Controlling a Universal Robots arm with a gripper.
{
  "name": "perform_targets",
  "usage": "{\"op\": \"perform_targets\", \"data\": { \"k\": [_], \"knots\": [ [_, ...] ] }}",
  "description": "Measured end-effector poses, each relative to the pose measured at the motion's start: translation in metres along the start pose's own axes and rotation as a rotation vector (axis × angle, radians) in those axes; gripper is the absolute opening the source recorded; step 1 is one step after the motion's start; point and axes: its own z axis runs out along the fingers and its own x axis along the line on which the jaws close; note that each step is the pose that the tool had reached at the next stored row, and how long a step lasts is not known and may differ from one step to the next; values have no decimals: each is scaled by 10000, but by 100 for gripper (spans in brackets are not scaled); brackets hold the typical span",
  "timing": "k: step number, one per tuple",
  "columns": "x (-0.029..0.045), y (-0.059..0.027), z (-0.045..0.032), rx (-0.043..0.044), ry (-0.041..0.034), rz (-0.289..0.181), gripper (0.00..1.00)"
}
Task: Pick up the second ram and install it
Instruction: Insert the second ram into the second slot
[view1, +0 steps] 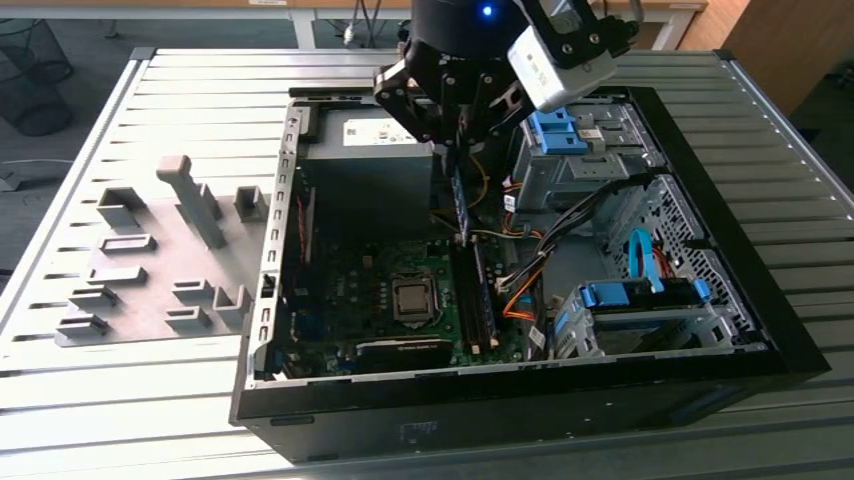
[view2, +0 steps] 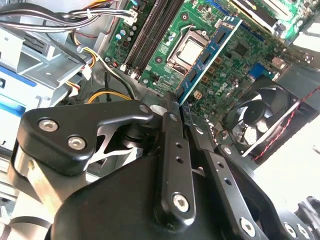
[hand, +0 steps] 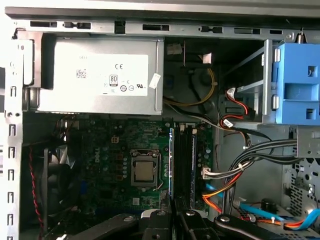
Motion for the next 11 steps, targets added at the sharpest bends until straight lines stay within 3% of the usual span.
{"op": "perform_targets", "data": {
  "k": [11],
  "knots": [
    [-44, 0, 193, 1, -21, -40, 14]
  ]
}}
